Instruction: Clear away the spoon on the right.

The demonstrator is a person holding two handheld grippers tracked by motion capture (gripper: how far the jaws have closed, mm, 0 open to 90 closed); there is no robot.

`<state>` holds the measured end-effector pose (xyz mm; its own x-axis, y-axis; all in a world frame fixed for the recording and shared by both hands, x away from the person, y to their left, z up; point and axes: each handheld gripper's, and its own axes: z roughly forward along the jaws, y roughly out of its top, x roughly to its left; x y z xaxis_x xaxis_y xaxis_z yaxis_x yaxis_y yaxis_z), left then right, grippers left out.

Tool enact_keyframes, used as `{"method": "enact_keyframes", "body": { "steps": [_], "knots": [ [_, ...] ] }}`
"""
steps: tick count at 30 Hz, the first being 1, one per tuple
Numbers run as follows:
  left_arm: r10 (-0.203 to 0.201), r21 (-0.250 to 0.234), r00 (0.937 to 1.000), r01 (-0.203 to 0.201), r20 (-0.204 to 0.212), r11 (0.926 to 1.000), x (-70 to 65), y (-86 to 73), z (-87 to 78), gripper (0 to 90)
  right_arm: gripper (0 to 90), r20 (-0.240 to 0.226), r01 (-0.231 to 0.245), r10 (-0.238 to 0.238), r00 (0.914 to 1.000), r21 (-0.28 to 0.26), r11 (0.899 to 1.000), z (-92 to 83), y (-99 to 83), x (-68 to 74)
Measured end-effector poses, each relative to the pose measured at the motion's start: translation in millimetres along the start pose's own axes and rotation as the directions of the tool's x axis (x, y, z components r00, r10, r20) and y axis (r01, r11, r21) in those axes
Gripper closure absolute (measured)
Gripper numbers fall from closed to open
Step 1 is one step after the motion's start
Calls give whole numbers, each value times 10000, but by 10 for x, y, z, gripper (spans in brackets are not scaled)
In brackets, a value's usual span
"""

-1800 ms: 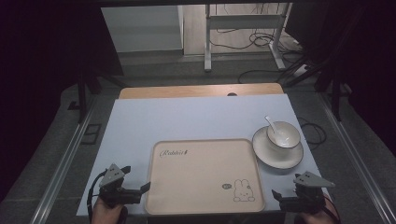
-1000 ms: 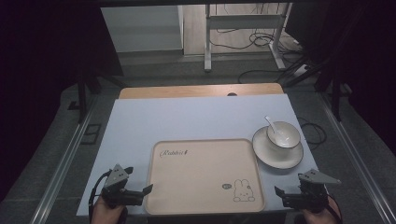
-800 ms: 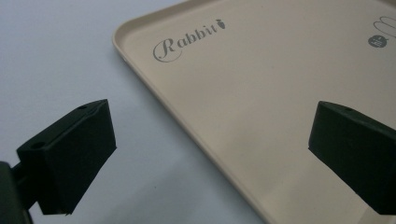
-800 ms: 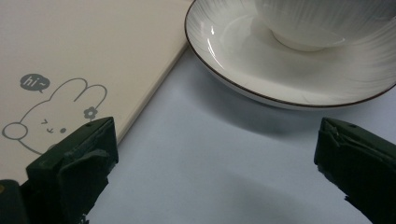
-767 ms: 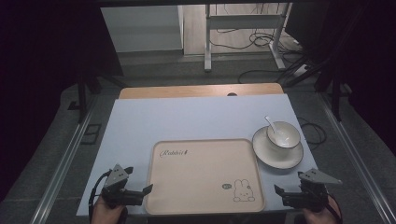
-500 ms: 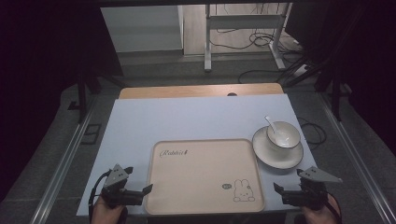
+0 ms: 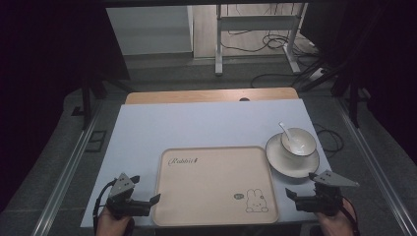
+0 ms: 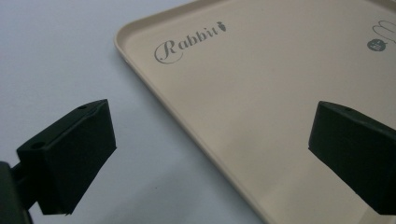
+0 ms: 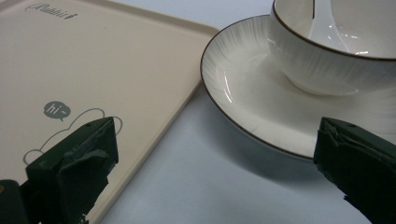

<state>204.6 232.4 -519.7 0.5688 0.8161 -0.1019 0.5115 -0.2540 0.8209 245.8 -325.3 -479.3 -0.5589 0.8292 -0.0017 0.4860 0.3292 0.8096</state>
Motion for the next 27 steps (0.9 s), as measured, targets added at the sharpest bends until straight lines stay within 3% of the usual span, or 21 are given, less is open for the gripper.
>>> {"method": "enact_keyframes", "body": {
  "steps": [18,27],
  "knots": [
    [-53,-93,10000,53,-60,9999,-1,-4,-8,4,0,-86,35,-37,10000,-295,9996,86,306,-119],
    [33,-92,9999,-34,-99,10000,-12,-4,-10,7,23,-353,-129,125,9993,-126,9998,122,424,-207]
  ]
}}
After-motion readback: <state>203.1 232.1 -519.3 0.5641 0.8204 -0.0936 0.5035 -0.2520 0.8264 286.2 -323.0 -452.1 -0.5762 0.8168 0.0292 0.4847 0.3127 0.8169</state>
